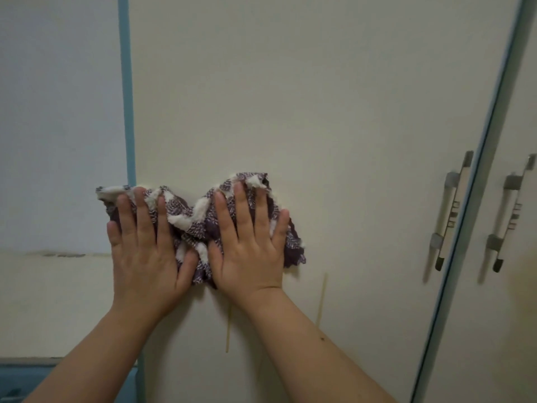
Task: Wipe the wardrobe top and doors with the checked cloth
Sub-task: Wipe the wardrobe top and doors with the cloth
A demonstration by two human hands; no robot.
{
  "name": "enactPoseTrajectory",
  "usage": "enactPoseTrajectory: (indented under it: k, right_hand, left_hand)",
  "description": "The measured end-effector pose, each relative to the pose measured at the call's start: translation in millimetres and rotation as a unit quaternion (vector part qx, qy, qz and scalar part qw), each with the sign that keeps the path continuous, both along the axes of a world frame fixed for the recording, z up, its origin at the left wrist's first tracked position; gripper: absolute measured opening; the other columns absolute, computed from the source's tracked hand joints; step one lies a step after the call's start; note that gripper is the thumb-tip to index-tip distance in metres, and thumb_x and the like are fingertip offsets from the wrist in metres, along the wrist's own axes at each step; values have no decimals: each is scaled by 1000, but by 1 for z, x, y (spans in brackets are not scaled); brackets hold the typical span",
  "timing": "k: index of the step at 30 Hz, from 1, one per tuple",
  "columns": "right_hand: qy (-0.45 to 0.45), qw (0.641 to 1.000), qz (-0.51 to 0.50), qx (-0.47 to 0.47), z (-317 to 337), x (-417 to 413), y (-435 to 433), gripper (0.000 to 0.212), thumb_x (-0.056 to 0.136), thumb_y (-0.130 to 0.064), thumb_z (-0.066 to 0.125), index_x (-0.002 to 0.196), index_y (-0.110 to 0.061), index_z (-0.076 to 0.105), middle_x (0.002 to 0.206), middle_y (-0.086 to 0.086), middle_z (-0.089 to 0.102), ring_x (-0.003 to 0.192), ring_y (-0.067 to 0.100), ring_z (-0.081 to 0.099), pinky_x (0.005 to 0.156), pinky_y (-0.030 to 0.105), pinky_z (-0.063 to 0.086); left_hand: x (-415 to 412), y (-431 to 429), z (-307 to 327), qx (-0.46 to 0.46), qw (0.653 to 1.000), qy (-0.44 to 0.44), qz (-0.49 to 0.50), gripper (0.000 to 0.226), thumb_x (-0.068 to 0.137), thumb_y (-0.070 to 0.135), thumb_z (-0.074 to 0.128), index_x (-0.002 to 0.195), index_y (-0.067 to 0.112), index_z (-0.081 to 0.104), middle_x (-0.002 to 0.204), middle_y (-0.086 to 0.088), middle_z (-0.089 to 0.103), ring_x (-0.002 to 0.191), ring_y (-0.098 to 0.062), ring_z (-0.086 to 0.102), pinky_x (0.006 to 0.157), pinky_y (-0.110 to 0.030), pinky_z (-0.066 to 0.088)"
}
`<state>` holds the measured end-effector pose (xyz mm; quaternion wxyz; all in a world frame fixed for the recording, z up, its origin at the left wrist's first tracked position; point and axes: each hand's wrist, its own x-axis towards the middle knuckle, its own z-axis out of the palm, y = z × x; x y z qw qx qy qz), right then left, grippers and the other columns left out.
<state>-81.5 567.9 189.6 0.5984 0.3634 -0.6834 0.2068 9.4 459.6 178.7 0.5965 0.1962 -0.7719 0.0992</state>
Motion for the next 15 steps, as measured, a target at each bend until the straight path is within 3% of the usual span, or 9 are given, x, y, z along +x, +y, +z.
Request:
enactPoseTrajectory:
  k: [3, 7, 12, 15]
  right_hand:
    - [7, 1000, 6, -7, -13, -10, 14, 67, 87, -42, 38, 148, -24, 17, 153, 0, 18, 145, 22, -1, 114, 54, 2]
    - [1, 999, -28, -31, -43, -38, 53, 70, 88, -42, 34, 150, -24, 7, 158, -2, -4, 145, 22, -1, 112, 55, 2]
    - [-11, 998, -44, -51, -56, -67, 95, 71, 88, -42, 32, 150, -25, -1, 157, -4, -13, 145, 23, -5, 112, 55, -1]
    - [-23, 997, -43, -61, -62, -82, 117, 73, 86, -40, 34, 150, -26, 0, 157, -5, -13, 145, 24, -4, 113, 55, -2]
  left_hand:
    - [-12, 15, -13, 0, 1000, -12, 13, 80, 80, 41, 31, 144, -1, 12, 152, -23, 3, 142, -25, -17, 112, -47, -5]
    - [-39, 49, -33, -45, 999, -16, -3, 83, 80, 49, 33, 148, 16, -1, 154, -5, -19, 142, -27, -13, 112, -48, -8]
    - [-69, 88, -41, -57, 998, 4, -10, 77, 83, 54, 29, 148, 25, 2, 155, -4, -15, 143, -28, -9, 112, -50, -6]
    - [-83, 110, -42, -77, 997, 4, -21, 70, 87, 54, 26, 148, 26, 10, 155, -10, 2, 143, -30, 0, 112, -50, -3]
